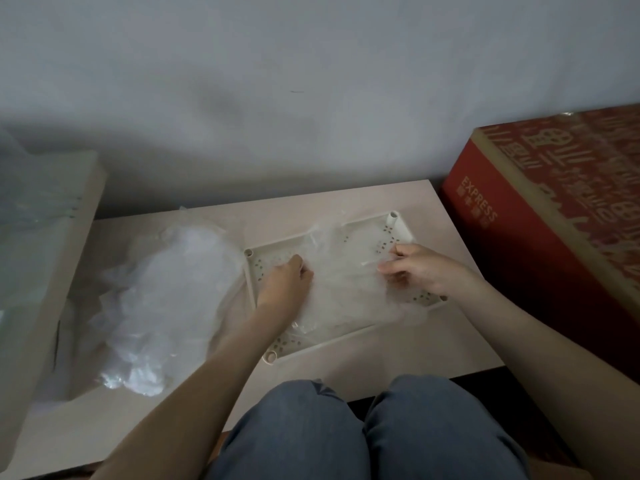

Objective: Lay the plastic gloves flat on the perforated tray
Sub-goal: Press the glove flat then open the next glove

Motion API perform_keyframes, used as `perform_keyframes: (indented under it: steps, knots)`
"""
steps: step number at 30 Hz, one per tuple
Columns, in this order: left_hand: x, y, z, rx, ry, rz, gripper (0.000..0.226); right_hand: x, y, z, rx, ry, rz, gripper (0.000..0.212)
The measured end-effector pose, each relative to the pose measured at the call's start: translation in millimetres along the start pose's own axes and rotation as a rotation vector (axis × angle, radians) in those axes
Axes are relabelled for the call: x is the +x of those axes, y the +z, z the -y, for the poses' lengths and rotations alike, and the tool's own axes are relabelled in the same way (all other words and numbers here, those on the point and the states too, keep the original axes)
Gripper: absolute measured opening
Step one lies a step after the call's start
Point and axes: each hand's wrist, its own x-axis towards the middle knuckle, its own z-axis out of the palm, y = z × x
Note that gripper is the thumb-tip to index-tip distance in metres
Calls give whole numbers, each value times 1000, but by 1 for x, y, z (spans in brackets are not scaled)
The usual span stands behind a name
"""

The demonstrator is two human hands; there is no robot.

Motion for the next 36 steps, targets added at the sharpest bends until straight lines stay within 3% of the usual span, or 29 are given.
perform_keyframes:
  steps: [6,13,16,18,21,24,29,33,36]
  knots:
    - [-6,4,2,162,66,-105,16,6,0,5,102,-9,33,13]
    - [-7,9,5,346,172,-217,24,8,1,14,387,21,161,23]
    - [-6,16,12,403,342,-318,66,12,7,16,394,32,163,26]
    - [-5,16,16,451,563,-396,81,14,12,18,445,1,183,30]
    - [-3,15,19,602,867,-443,79,19,15,20,533,-61,275,35]
    - [-1,17,23,776,966,-397,65,21,14,20,506,-82,314,38]
    - [3,23,24,768,867,-197,53,21,15,23,527,-77,304,45]
    - [4,25,28,659,584,-8,73,22,17,27,445,-60,224,45]
    - [6,26,29,626,532,96,92,30,22,26,416,-32,158,31]
